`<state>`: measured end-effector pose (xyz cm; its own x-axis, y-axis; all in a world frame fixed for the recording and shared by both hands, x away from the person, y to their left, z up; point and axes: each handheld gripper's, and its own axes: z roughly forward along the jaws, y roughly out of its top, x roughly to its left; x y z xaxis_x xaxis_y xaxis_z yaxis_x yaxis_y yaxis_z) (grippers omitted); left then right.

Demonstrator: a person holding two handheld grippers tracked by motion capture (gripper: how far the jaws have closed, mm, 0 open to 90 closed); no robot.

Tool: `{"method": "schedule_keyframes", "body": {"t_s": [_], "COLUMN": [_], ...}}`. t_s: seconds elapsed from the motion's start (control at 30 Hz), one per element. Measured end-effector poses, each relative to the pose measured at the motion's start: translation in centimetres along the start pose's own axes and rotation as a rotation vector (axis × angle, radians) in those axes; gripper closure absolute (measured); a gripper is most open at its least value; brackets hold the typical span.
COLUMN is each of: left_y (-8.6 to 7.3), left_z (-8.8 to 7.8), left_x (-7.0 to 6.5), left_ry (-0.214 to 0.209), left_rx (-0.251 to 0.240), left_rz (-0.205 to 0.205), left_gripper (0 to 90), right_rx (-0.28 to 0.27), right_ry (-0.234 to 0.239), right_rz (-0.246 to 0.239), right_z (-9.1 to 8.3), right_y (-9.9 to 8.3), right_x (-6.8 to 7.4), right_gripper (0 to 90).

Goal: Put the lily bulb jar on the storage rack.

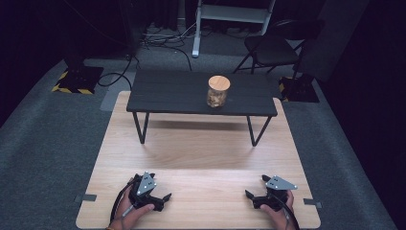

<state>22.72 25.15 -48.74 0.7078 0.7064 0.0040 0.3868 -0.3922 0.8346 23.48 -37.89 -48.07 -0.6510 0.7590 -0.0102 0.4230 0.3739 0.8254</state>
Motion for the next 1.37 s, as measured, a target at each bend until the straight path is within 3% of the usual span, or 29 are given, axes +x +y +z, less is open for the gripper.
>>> {"method": "schedule_keyframes", "body": {"t_s": [1.37], "left_y": [-0.03], "left_z": [-0.03], "left_x": [-0.06], "left_ry": [0.004], "left_rx": [-0.001], "left_rz": [-0.001], "left_gripper": [0.5], "right_rx": [0.007], "right_ry": [0.002], "right_rz": [-0.001], "right_z": [0.03], "right_y": [0.12], "right_x": [0.07], "right_gripper": [0.0]}}
